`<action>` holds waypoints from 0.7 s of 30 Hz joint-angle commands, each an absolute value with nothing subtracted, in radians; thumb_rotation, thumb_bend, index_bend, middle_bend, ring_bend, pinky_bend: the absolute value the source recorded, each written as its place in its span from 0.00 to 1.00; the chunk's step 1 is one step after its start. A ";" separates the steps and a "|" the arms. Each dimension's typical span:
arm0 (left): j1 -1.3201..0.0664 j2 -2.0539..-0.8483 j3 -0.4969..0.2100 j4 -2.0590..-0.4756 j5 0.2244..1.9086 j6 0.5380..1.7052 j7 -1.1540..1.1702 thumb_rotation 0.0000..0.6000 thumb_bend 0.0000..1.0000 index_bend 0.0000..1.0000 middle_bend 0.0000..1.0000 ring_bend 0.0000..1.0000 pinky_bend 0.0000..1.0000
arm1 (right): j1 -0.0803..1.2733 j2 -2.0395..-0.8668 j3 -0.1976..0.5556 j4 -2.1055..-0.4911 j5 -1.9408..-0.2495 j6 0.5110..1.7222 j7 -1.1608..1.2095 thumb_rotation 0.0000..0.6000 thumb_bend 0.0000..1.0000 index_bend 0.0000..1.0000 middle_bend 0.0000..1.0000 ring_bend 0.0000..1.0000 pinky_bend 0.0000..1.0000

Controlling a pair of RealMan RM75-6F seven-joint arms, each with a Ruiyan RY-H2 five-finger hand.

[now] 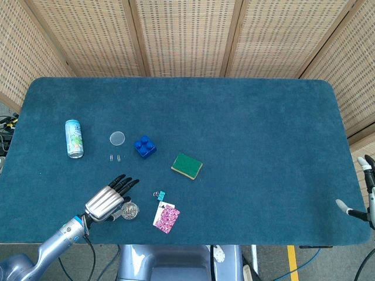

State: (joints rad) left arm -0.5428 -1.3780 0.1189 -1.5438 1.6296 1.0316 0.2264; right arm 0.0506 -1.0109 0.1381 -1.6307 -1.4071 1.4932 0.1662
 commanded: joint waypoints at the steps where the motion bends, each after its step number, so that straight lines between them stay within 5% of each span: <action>1: -0.552 -1.391 0.113 -1.539 1.615 1.009 0.198 1.00 0.39 0.62 0.00 0.00 0.00 | 0.050 -1.010 0.138 -1.631 -1.407 1.494 0.167 1.00 0.00 0.00 0.00 0.00 0.00; 6: -0.556 -1.398 0.116 -1.528 1.633 1.014 0.167 1.00 0.39 0.62 0.00 0.00 0.00 | 0.050 -1.009 0.139 -1.629 -1.405 1.493 0.172 1.00 0.00 0.00 0.00 0.00 0.00; 13: -0.555 -1.396 0.114 -1.524 1.636 1.022 0.150 1.00 0.39 0.48 0.00 0.00 0.00 | 0.049 -1.008 0.139 -1.629 -1.408 1.495 0.175 1.00 0.00 0.00 0.00 0.00 0.00; 21: -0.557 -1.388 0.114 -1.529 1.642 1.028 0.127 1.00 0.39 0.47 0.00 0.00 0.00 | 0.049 -1.008 0.139 -1.630 -1.405 1.494 0.175 1.00 0.00 0.00 0.00 0.00 0.00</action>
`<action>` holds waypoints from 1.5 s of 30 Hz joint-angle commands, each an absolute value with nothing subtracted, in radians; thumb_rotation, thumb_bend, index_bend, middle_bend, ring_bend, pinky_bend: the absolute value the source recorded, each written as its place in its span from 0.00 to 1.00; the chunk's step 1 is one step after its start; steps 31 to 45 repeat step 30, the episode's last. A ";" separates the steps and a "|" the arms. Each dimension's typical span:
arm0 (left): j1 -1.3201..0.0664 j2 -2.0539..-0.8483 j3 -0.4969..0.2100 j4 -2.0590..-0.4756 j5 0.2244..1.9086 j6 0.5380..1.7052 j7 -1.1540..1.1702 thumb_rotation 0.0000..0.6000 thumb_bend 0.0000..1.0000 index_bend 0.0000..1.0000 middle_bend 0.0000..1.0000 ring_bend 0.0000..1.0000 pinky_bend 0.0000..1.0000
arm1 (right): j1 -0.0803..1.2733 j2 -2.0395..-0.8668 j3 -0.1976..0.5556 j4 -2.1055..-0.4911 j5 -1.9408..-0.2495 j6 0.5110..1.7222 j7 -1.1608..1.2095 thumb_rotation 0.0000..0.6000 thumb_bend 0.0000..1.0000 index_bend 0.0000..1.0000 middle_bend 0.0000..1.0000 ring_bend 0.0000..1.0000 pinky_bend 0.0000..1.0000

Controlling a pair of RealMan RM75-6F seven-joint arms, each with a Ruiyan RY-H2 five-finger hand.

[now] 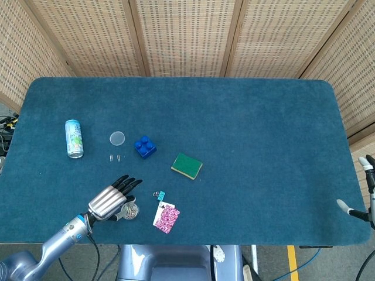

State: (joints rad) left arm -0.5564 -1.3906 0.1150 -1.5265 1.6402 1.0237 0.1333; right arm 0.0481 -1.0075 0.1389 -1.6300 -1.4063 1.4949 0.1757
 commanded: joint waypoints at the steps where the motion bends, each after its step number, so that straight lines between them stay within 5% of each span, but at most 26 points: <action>1: -0.556 -1.385 0.113 -1.531 1.644 1.032 0.122 1.00 0.39 0.47 0.00 0.00 0.00 | 0.049 -1.008 0.140 -1.630 -1.405 1.494 0.175 1.00 0.00 0.00 0.00 0.00 0.00; 11: -0.440 -1.264 0.064 -1.592 1.630 1.300 0.061 1.00 0.37 0.35 0.00 0.00 0.00 | 0.048 -1.008 0.138 -1.630 -1.409 1.496 0.176 1.00 0.00 0.00 0.00 0.00 0.00; 16: -0.278 -1.177 0.052 -1.676 1.532 1.507 0.098 1.00 0.05 0.00 0.00 0.00 0.00 | 0.050 -1.013 0.131 -1.633 -1.422 1.496 0.158 1.00 0.00 0.00 0.00 0.00 0.00; 22: -0.158 -1.106 0.060 -1.750 1.448 1.601 0.134 1.00 0.00 0.00 0.00 0.00 0.00 | 0.045 -1.016 0.129 -1.637 -1.428 1.509 0.145 1.00 0.00 0.00 0.00 0.00 0.00; 45: -0.142 -1.087 0.054 -1.730 1.455 1.577 0.101 1.00 0.01 0.00 0.00 0.00 0.00 | 0.044 -1.021 0.128 -1.641 -1.431 1.515 0.123 1.00 0.00 0.00 0.00 0.00 0.00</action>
